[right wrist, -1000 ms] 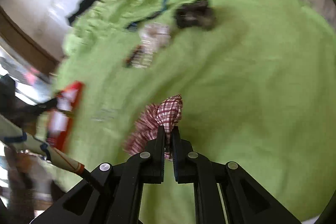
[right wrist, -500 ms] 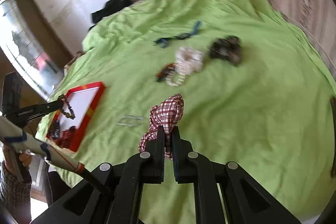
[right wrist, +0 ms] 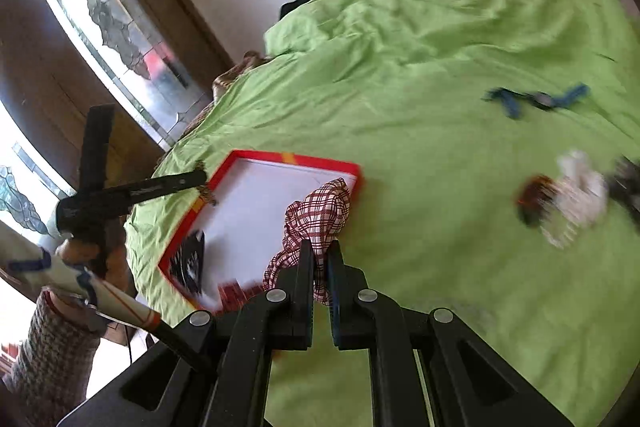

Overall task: Organize jewelry
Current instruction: 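Carry the leopard scrunchie into the tray and open the left tool while the right tool carries the plaid scrunchie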

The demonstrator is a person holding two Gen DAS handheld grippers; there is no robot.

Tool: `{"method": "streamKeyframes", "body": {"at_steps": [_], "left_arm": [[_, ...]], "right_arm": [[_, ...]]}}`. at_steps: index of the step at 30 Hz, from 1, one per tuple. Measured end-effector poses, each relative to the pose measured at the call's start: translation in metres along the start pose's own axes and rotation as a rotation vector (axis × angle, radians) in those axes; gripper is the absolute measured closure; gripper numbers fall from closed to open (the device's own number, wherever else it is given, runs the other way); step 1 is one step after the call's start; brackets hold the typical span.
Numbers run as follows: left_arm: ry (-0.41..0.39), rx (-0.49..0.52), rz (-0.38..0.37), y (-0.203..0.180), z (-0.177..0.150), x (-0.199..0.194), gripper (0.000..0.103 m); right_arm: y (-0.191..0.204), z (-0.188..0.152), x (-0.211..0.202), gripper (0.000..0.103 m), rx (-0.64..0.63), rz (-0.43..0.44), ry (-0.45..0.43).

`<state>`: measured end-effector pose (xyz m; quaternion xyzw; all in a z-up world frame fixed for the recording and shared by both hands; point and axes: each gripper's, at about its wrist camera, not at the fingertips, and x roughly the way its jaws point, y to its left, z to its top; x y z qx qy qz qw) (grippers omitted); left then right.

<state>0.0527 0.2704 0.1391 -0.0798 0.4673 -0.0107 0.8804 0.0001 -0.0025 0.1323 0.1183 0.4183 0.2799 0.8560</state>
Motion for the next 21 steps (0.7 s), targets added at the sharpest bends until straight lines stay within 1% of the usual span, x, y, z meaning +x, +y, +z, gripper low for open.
{"method": "streamKeyframes", "body": {"at_steps": [3,5,8,9,11,13,14,15,16,17,19,21], "left_arm": [[0.038,-0.037,0.022,0.023,0.017,0.032,0.097],[0.058,-0.062,0.051,0.035,0.025,0.053,0.097],[0.076,-0.098,0.074,0.051,0.034,0.078,0.097],[0.075,-0.115,0.075,0.056,0.037,0.084,0.096],[0.077,-0.142,0.063,0.060,0.039,0.091,0.090],[0.075,-0.150,0.037,0.061,0.039,0.093,0.080],[0.068,-0.144,0.036,0.059,0.038,0.092,0.077],[0.057,-0.133,0.037,0.056,0.037,0.089,0.070],[0.047,-0.123,0.037,0.054,0.035,0.085,0.064],[0.037,-0.115,0.039,0.051,0.034,0.080,0.062],[0.016,-0.115,0.039,0.048,0.030,0.067,0.060],[-0.002,-0.123,0.037,0.045,0.025,0.052,0.060]], "right_arm": [[0.014,0.023,0.048,0.096,-0.002,0.008,0.033],[0.016,0.035,0.084,0.096,-0.002,-0.005,0.060],[0.012,0.045,0.128,0.096,0.012,-0.037,0.097],[0.009,0.046,0.140,0.096,0.019,-0.046,0.111],[0.004,0.046,0.159,0.095,0.021,-0.072,0.132],[0.001,0.045,0.167,0.093,0.022,-0.086,0.142],[-0.001,0.044,0.167,0.090,0.022,-0.088,0.138],[-0.002,0.044,0.165,0.085,0.015,-0.092,0.134],[-0.001,0.043,0.163,0.070,0.003,-0.098,0.129],[0.001,0.042,0.159,0.060,-0.007,-0.103,0.122],[0.006,0.039,0.150,0.059,-0.050,-0.120,0.109],[0.011,0.035,0.144,0.059,-0.066,-0.108,0.114]]}}
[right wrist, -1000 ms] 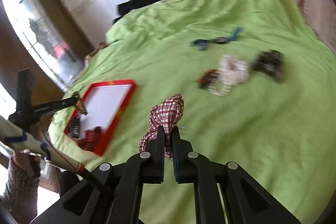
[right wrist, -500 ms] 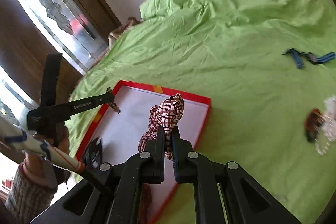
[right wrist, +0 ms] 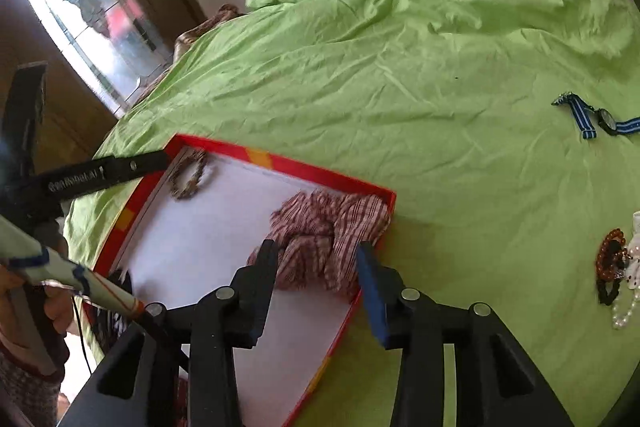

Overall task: Organize jewelry
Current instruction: 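Carry the leopard scrunchie into the tray and open the left tool while the right tool carries the plaid scrunchie, then release the plaid scrunchie into the tray by opening the right tool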

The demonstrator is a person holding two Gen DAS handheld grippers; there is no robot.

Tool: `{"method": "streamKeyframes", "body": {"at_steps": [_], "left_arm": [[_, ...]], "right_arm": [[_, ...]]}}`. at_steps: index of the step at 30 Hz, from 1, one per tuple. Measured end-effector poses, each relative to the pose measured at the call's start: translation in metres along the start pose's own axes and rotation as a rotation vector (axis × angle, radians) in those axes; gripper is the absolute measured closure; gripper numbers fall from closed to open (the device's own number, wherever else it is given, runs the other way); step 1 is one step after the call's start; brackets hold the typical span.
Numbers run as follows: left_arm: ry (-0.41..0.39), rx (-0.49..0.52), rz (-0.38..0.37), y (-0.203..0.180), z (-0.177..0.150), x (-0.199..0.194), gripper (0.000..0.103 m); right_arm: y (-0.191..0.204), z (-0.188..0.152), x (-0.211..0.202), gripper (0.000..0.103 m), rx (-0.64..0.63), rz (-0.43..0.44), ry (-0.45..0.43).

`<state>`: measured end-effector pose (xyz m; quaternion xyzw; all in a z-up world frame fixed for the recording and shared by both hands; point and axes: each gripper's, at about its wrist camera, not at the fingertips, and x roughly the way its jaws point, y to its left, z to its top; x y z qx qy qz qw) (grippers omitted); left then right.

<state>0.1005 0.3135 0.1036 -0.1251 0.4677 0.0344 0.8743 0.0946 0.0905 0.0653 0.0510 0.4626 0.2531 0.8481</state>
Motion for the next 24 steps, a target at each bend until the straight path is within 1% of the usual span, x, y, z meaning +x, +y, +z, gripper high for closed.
{"method": "streamKeyframes", "body": {"at_steps": [2,5,7,9,11,13,18,24], "left_arm": [[-0.027,-0.002,0.005,-0.002,-0.008,-0.020,0.060],[-0.080,0.012,0.052,-0.010,-0.024,-0.053,0.059],[-0.126,0.031,0.104,-0.019,-0.038,-0.078,0.050],[-0.169,0.042,0.148,-0.031,-0.055,-0.102,0.046],[-0.206,0.049,0.171,-0.046,-0.073,-0.123,0.042],[-0.233,0.055,0.170,-0.058,-0.089,-0.139,0.037],[-0.265,0.107,0.141,-0.103,-0.133,-0.164,0.037],[-0.282,0.183,0.131,-0.145,-0.170,-0.180,0.037]], "right_arm": [[0.003,-0.005,-0.008,0.055,-0.004,0.009,-0.001],[0.006,-0.017,-0.027,0.054,-0.006,0.023,-0.010],[0.006,-0.030,-0.045,0.051,-0.005,0.035,-0.022],[0.005,-0.046,-0.064,0.046,-0.011,0.028,-0.040],[0.001,-0.064,-0.082,0.044,-0.013,0.004,-0.058],[-0.006,-0.079,-0.095,0.044,0.001,-0.010,-0.066],[-0.036,-0.119,-0.126,0.044,0.097,-0.052,-0.073],[-0.067,-0.156,-0.162,0.042,0.188,-0.103,-0.112]]}}
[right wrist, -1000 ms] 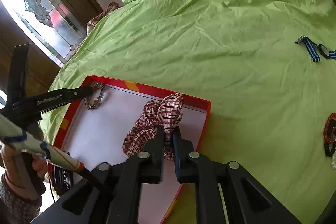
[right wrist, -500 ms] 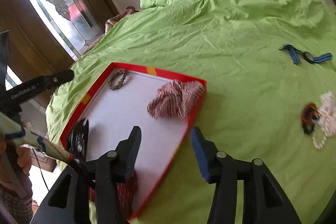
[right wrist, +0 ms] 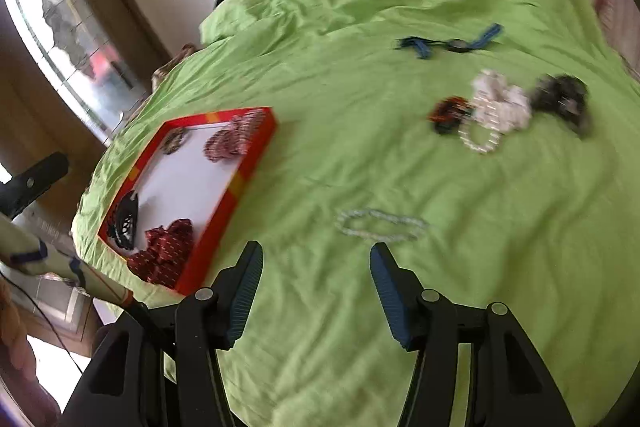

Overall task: Organize jewelry
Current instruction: 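Release the plaid scrunchie into the tray by opening the right tool, then move the left tool toward the amber bead bracelet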

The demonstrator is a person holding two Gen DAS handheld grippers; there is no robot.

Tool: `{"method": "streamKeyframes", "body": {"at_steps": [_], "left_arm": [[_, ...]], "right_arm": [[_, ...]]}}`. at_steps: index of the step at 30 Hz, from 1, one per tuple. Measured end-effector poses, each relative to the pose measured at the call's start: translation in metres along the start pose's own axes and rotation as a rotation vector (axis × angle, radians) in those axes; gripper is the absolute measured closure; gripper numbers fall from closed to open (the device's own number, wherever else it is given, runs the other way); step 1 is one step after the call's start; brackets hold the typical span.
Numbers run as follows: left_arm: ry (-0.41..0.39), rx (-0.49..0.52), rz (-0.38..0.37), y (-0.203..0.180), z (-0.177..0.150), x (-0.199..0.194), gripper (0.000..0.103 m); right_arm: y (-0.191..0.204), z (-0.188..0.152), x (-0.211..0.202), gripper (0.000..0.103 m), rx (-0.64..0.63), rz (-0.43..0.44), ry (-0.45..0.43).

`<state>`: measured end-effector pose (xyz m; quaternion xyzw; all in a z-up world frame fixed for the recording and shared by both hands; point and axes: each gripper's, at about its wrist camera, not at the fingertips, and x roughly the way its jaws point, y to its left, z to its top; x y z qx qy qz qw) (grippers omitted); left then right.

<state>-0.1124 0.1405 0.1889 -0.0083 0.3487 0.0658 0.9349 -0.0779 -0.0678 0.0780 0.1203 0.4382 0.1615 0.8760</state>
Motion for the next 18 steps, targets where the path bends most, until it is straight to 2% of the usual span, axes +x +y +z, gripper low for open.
{"method": "streamKeyframes", "body": {"at_steps": [6,18], "left_arm": [[0.002,0.066,-0.016,-0.031,-0.016,-0.014,0.037],[0.042,0.098,-0.016,-0.045,-0.031,-0.013,0.037]], "right_arm": [[-0.024,-0.014,-0.021,0.042,0.057,-0.037,-0.024],[-0.039,-0.027,-0.033,0.041,0.091,-0.065,-0.046]]}}
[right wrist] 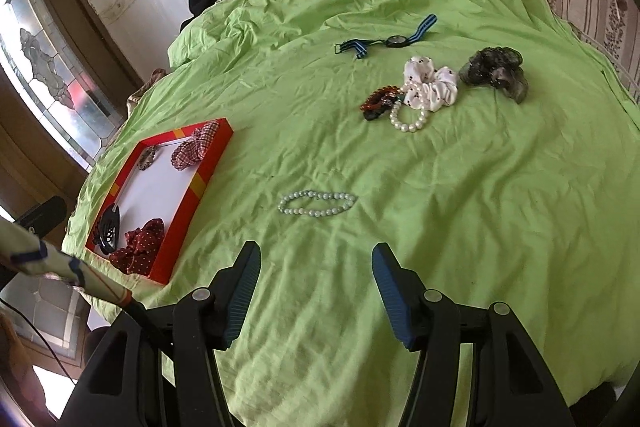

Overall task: Organize jewelry
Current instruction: 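Move the left tool toward the amber bead bracelet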

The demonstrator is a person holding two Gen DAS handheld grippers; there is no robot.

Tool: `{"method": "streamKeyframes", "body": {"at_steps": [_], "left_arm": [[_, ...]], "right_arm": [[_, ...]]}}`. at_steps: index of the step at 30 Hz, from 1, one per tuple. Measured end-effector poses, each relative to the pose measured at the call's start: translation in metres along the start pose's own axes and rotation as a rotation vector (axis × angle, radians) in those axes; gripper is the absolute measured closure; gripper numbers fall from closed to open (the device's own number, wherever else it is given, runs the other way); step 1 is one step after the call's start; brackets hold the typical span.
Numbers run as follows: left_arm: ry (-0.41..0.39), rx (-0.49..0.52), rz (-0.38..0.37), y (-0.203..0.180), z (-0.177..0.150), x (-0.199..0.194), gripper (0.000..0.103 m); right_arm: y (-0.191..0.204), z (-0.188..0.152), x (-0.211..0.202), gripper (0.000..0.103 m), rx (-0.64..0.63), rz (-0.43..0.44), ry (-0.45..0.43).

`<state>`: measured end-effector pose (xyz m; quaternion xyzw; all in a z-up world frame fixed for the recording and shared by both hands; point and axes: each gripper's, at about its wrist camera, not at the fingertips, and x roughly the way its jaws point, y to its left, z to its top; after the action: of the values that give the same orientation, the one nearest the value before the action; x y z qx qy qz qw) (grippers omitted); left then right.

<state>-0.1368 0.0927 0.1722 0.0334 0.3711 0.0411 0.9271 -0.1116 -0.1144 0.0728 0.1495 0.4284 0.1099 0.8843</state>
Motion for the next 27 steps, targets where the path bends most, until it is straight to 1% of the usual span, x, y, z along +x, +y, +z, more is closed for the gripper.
{"method": "streamKeyframes", "body": {"at_steps": [15,27], "left_arm": [[0.048,0.030,0.010,-0.010,-0.005,0.016,0.037],[0.117,0.073,0.006,-0.029,-0.009,0.046,0.037]], "right_arm": [[-0.015,-0.005,0.007,0.039,0.025,-0.028,0.013],[-0.064,-0.007,0.016,0.039,0.116,-0.076,0.031]]}}
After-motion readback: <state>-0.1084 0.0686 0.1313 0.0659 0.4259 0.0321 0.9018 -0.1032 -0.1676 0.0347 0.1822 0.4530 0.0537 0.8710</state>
